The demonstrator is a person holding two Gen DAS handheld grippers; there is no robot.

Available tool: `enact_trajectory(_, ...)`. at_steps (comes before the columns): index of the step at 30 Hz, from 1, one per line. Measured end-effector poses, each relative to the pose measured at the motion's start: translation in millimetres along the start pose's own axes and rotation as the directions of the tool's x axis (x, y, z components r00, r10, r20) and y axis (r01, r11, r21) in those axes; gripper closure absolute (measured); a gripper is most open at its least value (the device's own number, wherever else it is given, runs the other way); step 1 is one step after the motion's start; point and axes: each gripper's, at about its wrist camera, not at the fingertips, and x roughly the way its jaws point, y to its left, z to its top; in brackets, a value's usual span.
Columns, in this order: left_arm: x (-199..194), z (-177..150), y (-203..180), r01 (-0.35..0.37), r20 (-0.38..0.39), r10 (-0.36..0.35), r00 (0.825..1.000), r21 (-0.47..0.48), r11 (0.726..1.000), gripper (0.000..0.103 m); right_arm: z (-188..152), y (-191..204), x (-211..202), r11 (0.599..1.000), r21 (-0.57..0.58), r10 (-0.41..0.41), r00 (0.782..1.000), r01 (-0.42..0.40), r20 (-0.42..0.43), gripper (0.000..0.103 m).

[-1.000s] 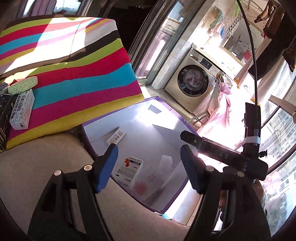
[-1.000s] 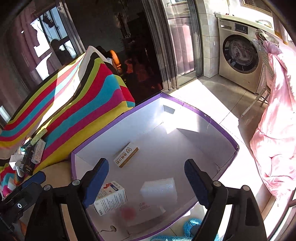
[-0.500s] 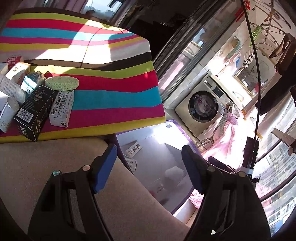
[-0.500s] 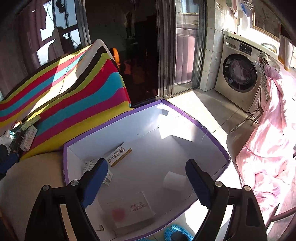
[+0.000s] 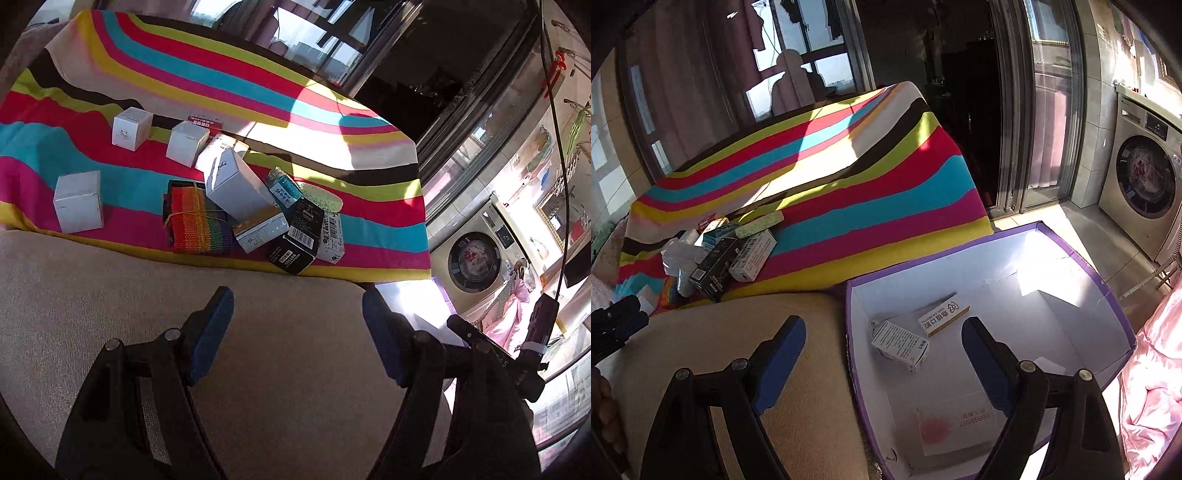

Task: Organize objects
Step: 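Move both tools back over the table toward the remaining items, then grasp the plain white cube box with the left tool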

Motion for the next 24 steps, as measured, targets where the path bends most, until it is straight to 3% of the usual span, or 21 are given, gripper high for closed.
enact_trajectory(5, -25.4, 2.0, 37.3, -0.147, 0.036, 0.148, 0.988, -0.023, 0.989, 0.028, -0.7, 30.7, 13.0, 0.995, 0.002, 0.103, 0.993, -0.103, -0.055, 0.015)
enact_trajectory(14, -52.4, 12.3, 94.0, -0.229, 0.079, 0.24, 0.968, -0.131, 0.965, 0.028, -2.8, 89.4, 27.2, 0.978, -0.086, 0.182, 0.978, -0.191, -0.102, 0.015)
enact_trajectory(24, -13.7, 47.3, 116.2, -0.348, -0.031, 0.347, 0.937, -0.128, 0.929, 0.028, 8.3, 119.4, 53.4, 0.974, -0.117, 0.179, 0.975, -0.195, -0.133, 0.015)
